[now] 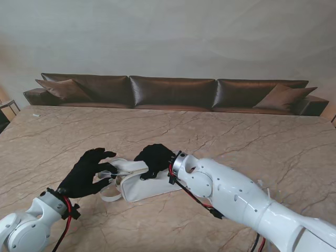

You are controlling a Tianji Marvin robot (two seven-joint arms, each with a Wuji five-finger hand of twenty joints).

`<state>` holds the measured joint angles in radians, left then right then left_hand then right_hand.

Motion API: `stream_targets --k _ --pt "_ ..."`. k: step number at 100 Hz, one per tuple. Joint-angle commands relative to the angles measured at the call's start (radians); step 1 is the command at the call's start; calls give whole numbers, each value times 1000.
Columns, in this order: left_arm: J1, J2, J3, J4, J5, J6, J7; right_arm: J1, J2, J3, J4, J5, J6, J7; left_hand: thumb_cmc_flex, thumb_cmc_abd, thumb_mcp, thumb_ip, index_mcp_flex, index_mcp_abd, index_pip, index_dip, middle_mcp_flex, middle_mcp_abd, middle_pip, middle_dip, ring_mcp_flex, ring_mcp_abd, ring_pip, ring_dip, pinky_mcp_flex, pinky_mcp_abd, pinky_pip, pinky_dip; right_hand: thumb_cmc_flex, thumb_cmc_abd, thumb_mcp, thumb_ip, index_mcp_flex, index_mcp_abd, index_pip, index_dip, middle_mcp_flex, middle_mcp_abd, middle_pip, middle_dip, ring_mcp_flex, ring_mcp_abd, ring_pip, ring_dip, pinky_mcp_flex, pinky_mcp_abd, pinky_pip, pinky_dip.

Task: Pack the cosmetics bag

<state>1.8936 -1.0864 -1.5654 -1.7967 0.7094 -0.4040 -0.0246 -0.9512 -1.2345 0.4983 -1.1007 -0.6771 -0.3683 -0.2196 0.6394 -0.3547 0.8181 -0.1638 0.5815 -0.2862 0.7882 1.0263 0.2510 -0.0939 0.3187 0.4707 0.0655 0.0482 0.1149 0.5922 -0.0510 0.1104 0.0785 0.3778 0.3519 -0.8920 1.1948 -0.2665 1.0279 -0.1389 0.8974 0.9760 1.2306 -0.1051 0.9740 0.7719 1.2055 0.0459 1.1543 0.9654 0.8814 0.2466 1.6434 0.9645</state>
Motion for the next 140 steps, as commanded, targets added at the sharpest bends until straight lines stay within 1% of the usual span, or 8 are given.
stream_targets --k 1,30,38,60,72,86,103,140 --pt "16 3 -28 8 -3 1 7 -19 29 16 12 -9 10 8 -4 22 20 -19 33 12 204 46 -47 -28 -28 -12 -32 -32 -26 -1 0 -35 -30 -19 545 281 305 216 264 -378 234 83 108 -12 89 37 96 43 140 63 46 40 127 31" --pt "27 6 -80 15 -54 -42 -32 -55 46 65 27 -16 -6 -6 -164 -53 261 20 102 32 252 73 -39 -29 -2 -14 -30 -27 -33 -38 1 -13 -42 -74 545 275 310 212 274 -371 282 87 131 -4 97 55 95 59 162 88 46 58 124 53" --pt "28 10 -95 11 -84 -52 -68 -63 50 73 26 -25 -1 -10 -315 67 136 147 126 88 335 122 -23 -9 -1 -18 -32 -7 -34 -43 -3 8 -42 -83 544 276 309 213 275 -370 287 83 134 -2 98 56 95 63 166 91 45 59 125 58" --pt "24 18 -105 -12 -79 -47 -110 -65 47 71 40 -56 0 -63 -338 138 79 276 282 148 571 214 101 5 52 34 27 24 37 56 -11 14 -5 -29 542 278 307 217 274 -370 297 70 142 -1 97 58 95 67 176 97 46 66 129 78" --pt "12 21 -77 -22 -12 -64 -95 -63 32 65 61 -48 -9 -104 -307 41 -3 261 222 105 548 231 87 5 56 36 36 25 43 92 -17 16 24 31 541 275 308 219 275 -362 298 60 147 6 98 58 96 73 183 98 46 74 131 90" --pt "-12 27 -28 -29 50 -67 -84 -69 22 63 63 -58 -5 -151 -299 8 11 165 189 66 564 234 69 4 62 23 34 29 51 102 -26 23 40 104 540 274 309 221 275 -360 299 52 151 8 99 58 96 75 192 98 52 77 131 95" --pt "-36 36 22 -63 7 -21 -160 -60 19 42 70 -88 7 -187 -268 61 -28 167 155 106 538 231 17 1 50 24 -6 10 37 95 -8 -3 -16 35 538 280 304 222 274 -361 297 41 150 5 100 58 96 71 192 96 50 77 130 100" --pt "-32 52 1 -117 199 16 -210 -74 35 71 68 -107 12 -191 -278 142 -134 198 257 49 627 296 67 -14 77 18 37 20 67 113 -17 -6 32 86 538 282 303 225 276 -360 313 33 154 11 106 59 96 75 197 99 48 76 129 104"
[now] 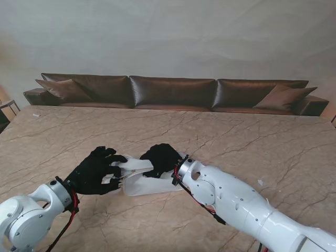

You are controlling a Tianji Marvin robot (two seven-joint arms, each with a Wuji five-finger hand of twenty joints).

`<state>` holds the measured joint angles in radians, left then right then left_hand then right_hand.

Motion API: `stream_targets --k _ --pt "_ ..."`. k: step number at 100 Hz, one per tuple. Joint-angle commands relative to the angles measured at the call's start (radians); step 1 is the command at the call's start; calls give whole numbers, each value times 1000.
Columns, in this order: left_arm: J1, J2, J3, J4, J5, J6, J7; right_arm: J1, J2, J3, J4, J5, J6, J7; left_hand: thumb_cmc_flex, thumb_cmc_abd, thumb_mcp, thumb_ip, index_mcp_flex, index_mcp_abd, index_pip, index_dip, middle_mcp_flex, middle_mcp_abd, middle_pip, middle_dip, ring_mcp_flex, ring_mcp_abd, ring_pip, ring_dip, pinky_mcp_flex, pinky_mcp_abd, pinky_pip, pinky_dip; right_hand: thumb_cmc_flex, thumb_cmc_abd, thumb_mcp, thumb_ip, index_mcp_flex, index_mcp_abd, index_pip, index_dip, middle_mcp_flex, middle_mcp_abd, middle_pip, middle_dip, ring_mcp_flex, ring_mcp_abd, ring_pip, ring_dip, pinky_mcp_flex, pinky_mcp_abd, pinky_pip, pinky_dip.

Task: Pack the cosmetics bag

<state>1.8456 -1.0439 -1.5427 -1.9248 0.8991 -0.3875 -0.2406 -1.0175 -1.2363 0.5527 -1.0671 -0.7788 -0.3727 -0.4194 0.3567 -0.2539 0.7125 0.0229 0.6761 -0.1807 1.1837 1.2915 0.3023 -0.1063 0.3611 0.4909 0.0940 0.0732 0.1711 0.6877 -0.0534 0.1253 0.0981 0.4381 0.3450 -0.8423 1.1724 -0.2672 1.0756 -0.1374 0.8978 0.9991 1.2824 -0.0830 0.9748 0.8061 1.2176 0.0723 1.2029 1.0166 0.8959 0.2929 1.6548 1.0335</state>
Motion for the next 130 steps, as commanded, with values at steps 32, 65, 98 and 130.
stream_targets --k 32,65,98,130 --pt "42 2 -98 28 44 -18 58 -19 63 43 17 -29 16 47 29 50 -6 -28 260 -54 293 49 108 -3 66 -10 68 2 73 51 -28 -23 72 150 544 229 326 226 228 -365 323 3 108 -16 102 22 84 46 149 49 34 28 117 36" --pt "31 -1 -85 71 12 -75 97 -31 52 72 31 6 -30 34 17 -86 51 -21 310 -50 323 33 139 -41 111 29 84 0 147 109 -46 -23 124 348 540 235 317 225 223 -347 261 -45 92 -21 79 8 83 48 112 32 29 22 107 33" --pt "11 -15 17 90 75 -15 246 -56 38 80 6 19 -35 1 7 -126 140 -88 189 -135 258 60 118 -26 107 23 82 15 136 72 -53 11 128 440 429 -20 359 -66 40 -289 56 -202 -62 -40 -49 -93 -48 23 -60 7 -69 -50 42 19" --pt "11 -18 23 98 45 0 243 -83 58 123 -34 18 -31 51 130 -146 226 -160 78 -120 -56 -430 -54 3 8 -69 -44 -24 12 -36 -13 -28 7 81 -145 193 103 82 -297 -140 -39 -719 -221 0 -209 -299 -145 5 -355 -169 -227 -38 -236 -109"
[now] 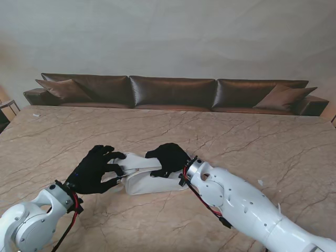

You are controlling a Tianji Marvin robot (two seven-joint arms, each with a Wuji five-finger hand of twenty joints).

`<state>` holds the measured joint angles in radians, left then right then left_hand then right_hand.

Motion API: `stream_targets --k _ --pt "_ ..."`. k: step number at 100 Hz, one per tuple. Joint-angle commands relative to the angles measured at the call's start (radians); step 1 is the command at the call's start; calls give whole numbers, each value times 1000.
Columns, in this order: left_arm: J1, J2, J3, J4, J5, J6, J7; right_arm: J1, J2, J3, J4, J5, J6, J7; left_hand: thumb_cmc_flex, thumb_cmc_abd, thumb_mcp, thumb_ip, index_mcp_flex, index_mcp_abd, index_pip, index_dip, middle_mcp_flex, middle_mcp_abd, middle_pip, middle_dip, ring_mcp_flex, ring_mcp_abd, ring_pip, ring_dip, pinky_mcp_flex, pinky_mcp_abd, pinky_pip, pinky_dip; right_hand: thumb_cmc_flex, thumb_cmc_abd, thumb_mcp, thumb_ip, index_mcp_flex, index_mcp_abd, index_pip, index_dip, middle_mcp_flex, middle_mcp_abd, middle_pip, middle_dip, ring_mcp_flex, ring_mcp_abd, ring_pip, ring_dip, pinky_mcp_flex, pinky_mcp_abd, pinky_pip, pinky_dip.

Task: Pack the cosmetics bag

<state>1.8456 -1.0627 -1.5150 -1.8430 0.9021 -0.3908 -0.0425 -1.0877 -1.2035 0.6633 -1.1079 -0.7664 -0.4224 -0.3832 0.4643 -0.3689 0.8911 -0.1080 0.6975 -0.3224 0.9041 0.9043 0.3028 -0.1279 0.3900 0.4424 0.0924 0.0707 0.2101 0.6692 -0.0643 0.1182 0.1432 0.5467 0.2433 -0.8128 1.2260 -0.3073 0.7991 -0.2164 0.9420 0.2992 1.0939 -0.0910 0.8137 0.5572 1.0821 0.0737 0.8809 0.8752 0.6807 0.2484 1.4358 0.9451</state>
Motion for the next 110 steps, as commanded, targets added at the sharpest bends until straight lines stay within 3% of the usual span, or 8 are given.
stream_targets --k 1,4,21,38,62,75,97,110 --pt "11 1 -4 17 48 3 51 -13 25 13 6 8 20 18 22 -30 47 -30 53 21 224 -43 -58 25 -21 -22 -44 -22 -28 -18 -2 -21 -38 -28 -70 202 18 158 -25 -41 -128 3 -39 9 -49 -59 -13 6 -38 -29 -15 6 -19 -24" --pt "12 0 -2 19 62 6 68 -15 24 15 8 18 19 24 35 -20 26 -38 35 19 233 -46 -74 27 -14 -26 -46 -25 -45 -26 -2 -25 -37 -35 -123 272 -52 225 -43 -1 -228 82 -55 14 -49 -73 -20 11 -45 -29 -23 6 -22 -26" --pt "17 1 -1 24 73 16 70 -19 17 19 15 79 10 71 43 37 -74 -13 -28 4 243 106 -96 25 -111 -71 -64 -40 -107 -27 8 -45 -76 -120 -243 496 -558 218 -107 22 -277 106 -117 20 -41 -72 -91 29 -50 -14 -89 4 -13 15" --pt "16 0 1 35 69 13 73 -10 16 9 20 83 8 79 35 38 -77 -3 -30 2 235 137 -93 24 -110 -46 -64 -38 -109 -17 11 -44 -76 -140 -295 652 -595 241 25 -17 -230 123 -44 38 -49 -76 -71 52 -37 -19 -88 17 10 26" --pt "14 -2 10 54 58 13 92 15 18 -28 34 29 29 42 30 42 -86 -2 -34 4 227 139 -92 22 -100 -38 -64 -38 -106 -11 10 -44 -70 -140 -121 377 -419 216 -6 -14 -237 133 -59 8 -47 -68 -57 10 -30 -25 -50 -6 32 28" --pt "17 -4 14 61 63 12 112 37 -5 -64 81 18 33 -39 35 39 -83 -1 -21 9 222 132 -91 24 -94 -34 -64 -37 -105 -8 9 -44 -68 -140 132 159 88 47 7 -146 71 10 25 -22 32 -27 20 -10 72 9 37 -19 105 29" --pt "28 -2 -16 70 92 2 126 53 -20 -73 107 26 26 -73 0 13 20 -9 19 41 263 88 -87 27 -60 -22 -62 -32 -101 -4 8 -38 -67 -150 404 141 199 123 281 -264 142 655 172 -66 242 149 211 0 369 144 247 5 300 11" --pt "35 -3 -56 78 67 -14 104 49 -5 -59 87 21 25 -35 -39 15 67 21 61 91 301 148 -84 22 -27 -9 -63 -34 -103 -8 9 -41 -78 -166 432 188 192 163 319 -263 155 719 199 -51 274 205 223 1 459 188 288 29 334 25"
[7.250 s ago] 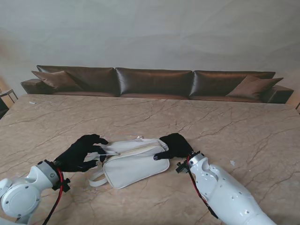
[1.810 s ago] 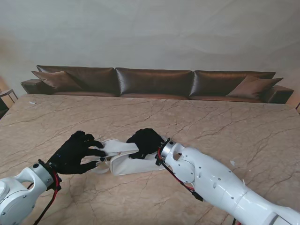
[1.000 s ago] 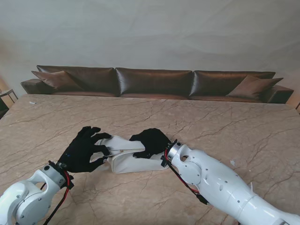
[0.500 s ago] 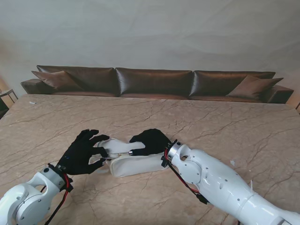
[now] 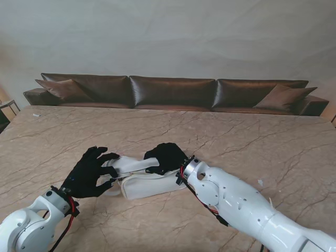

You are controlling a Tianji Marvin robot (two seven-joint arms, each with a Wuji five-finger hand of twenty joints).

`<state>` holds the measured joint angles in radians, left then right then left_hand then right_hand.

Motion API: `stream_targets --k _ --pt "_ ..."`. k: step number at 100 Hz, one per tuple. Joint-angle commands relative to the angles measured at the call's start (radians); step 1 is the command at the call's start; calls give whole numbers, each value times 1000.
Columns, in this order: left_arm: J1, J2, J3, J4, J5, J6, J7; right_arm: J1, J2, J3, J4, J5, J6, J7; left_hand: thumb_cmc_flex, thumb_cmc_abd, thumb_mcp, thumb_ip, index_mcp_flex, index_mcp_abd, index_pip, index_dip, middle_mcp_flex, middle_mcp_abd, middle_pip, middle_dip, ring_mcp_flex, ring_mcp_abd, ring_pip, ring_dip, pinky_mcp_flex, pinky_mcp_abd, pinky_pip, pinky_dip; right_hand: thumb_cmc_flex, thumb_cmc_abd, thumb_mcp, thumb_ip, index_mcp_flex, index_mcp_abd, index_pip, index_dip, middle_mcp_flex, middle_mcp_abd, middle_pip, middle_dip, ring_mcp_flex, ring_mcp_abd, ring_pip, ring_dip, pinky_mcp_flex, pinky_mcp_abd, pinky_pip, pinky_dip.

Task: Pack the cosmetics bag

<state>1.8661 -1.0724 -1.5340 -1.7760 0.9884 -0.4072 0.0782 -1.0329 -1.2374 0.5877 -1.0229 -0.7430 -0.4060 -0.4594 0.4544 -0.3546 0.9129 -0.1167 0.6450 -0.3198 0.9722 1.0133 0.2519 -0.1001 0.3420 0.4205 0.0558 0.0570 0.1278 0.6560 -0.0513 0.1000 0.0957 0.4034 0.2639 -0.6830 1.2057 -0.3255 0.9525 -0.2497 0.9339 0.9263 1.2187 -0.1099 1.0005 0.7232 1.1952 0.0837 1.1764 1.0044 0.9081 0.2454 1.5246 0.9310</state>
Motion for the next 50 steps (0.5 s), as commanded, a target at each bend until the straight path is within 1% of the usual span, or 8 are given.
stream_targets --k 1,9,28,37,39,42,44,50 --pt "15 7 -42 10 -21 1 -22 -6 29 17 1 -2 9 45 -30 2 46 30 114 88 235 42 -34 -6 20 12 -27 -21 -22 4 -4 -24 -31 -24 413 61 211 182 168 -230 164 94 75 -30 88 40 110 -8 166 60 62 34 246 40" --pt "19 9 -68 13 -37 -23 -45 -7 34 18 -2 -8 13 50 -63 10 74 61 140 109 259 81 -28 -9 29 15 -25 -22 -21 5 -1 -22 -37 -38 420 78 203 188 175 -235 165 104 77 -28 87 47 110 -9 175 62 67 38 247 44" --pt "22 13 -117 22 -72 -57 -101 -15 46 25 -23 -31 36 58 -105 50 85 94 162 131 298 124 -3 -8 32 16 -15 -21 -4 8 -2 -17 -30 -37 429 97 185 192 182 -244 167 118 77 -26 89 59 110 -9 183 65 71 37 251 53" --pt "22 13 -133 25 -91 -67 -110 -22 54 34 -44 -36 45 81 -129 108 38 139 198 140 334 158 42 -5 48 31 3 -15 15 7 -5 -12 -18 -24 435 101 184 193 188 -243 169 121 78 -23 90 63 109 -8 187 67 71 36 252 56" --pt "22 12 -136 26 -93 -70 -109 -23 55 35 -47 -38 47 83 -134 116 33 160 212 145 343 161 55 -4 47 32 11 -14 22 11 -11 -5 -1 1 435 100 184 193 190 -244 169 122 78 -23 90 64 109 -8 187 67 72 36 251 56" --pt "23 12 -139 28 -97 -74 -110 -25 57 38 -53 -40 50 86 -140 128 30 170 228 150 355 167 68 -6 49 34 20 -12 28 14 -12 -2 7 13 437 100 185 194 192 -244 170 122 80 -23 90 65 109 -9 187 68 72 36 251 57" --pt "23 13 -142 28 -99 -76 -114 -27 58 41 -56 -41 52 89 -150 142 22 196 238 151 363 173 78 -7 48 35 24 -10 34 19 -16 0 12 29 438 100 185 194 193 -244 170 123 80 -23 90 65 109 -10 187 68 72 36 251 57" --pt "24 14 -143 30 -105 -80 -127 -33 61 48 -63 -42 55 93 -156 159 4 212 245 152 374 182 87 -7 49 36 29 -9 37 22 -16 1 12 37 441 99 187 195 196 -242 170 123 82 -23 89 66 109 -10 187 68 72 36 251 58"
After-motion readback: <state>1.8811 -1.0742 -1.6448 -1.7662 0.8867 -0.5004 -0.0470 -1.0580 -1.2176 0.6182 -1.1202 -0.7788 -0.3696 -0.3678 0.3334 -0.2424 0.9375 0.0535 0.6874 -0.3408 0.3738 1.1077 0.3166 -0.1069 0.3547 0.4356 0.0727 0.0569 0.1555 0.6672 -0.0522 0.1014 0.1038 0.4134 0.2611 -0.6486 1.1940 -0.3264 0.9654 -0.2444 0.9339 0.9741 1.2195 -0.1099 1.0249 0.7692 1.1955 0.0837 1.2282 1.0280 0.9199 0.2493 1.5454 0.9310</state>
